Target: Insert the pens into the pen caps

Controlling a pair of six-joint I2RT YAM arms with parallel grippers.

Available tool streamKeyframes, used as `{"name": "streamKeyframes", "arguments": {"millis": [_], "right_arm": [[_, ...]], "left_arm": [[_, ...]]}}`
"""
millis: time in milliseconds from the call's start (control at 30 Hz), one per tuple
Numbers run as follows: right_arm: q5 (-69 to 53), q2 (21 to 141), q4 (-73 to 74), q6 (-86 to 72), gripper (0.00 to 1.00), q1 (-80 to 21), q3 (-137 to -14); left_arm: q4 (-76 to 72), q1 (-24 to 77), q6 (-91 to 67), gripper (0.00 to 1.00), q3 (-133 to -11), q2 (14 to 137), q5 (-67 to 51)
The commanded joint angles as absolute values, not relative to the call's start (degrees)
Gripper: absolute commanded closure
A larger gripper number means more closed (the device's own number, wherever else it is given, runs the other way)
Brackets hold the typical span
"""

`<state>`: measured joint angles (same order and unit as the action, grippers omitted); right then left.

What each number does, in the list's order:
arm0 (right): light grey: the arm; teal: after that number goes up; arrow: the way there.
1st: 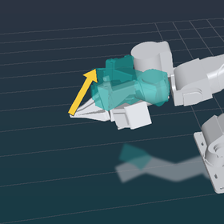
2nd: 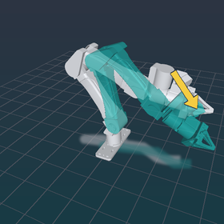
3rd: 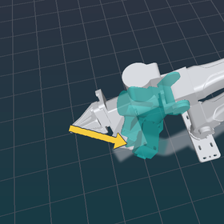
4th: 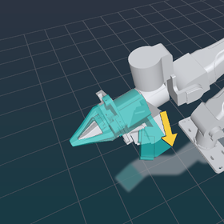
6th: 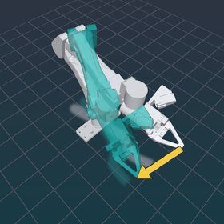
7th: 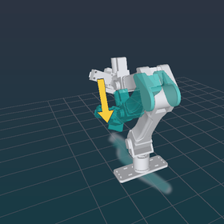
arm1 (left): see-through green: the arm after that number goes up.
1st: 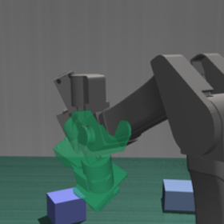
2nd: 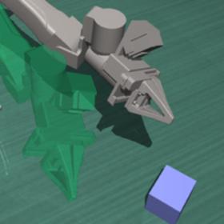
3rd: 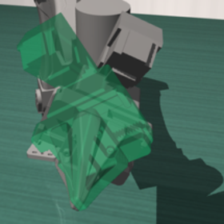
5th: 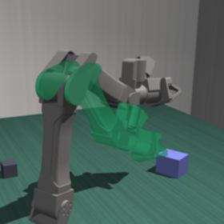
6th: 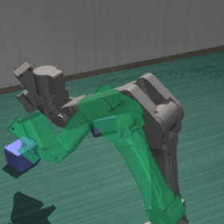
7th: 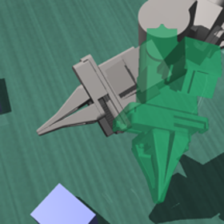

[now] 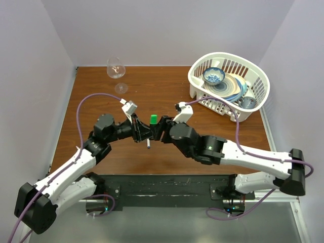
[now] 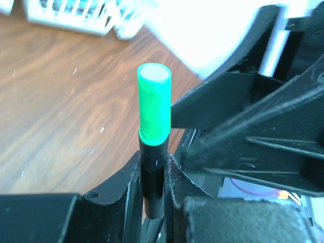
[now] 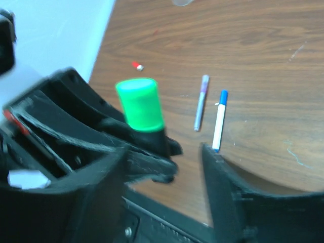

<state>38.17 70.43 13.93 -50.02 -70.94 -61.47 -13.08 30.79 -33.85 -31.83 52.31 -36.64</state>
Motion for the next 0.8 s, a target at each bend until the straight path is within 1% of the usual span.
{"name": "streamKeyframes", "arguments": {"millis": [0, 33, 67, 133, 200, 300, 467, 567, 767], "right_arm": [[33.5, 61.4, 12.0, -43.8, 0.31, -71.5, -58.3], [32.4, 59.9, 11.7, -43.1, 0.26, -71.5, -57.0], [31.0, 58.5, 9.9, -40.8, 0.24, -71.5, -56.2], [24.2, 54.9, 7.6, -36.8, 0.22, -71.5, -54.8], [17.0, 53.4, 7.2, -31.7, 0.22, -71.5, -55.7], [10.4, 52.5, 10.9, -26.5, 0.22, -71.5, -60.3], [2.4, 54.0, 18.1, -18.1, 0.23, -71.5, -68.5], [0.4, 57.0, 22.4, -15.5, 0.23, -71.5, -73.6], [0.3, 62.0, 28.8, -11.9, 0.24, -71.4, -81.1]], "left_arm": [[-21.9, 30.6, -33.1, 1.0, -33.8, 48.6, -42.3], [-22.0, 30.6, -33.1, 1.0, -33.5, 47.3, -43.1], [-22.1, 30.6, -32.8, 1.0, -33.3, 46.7, -44.6], [-19.4, 30.6, -30.9, 1.0, -33.5, 45.1, -45.7], [-17.1, 30.5, -28.5, 1.0, -33.7, 44.2, -47.0], [-13.2, 30.6, -26.6, 1.0, -34.4, 42.6, -49.4], [-9.7, 30.6, -24.2, 1.0, -35.0, 40.6, -57.0], [-8.3, 30.6, -22.2, 1.0, -35.2, 39.8, -60.1], [-9.8, 30.5, -21.3, 1.0, -33.8, 38.7, -62.9]]}}
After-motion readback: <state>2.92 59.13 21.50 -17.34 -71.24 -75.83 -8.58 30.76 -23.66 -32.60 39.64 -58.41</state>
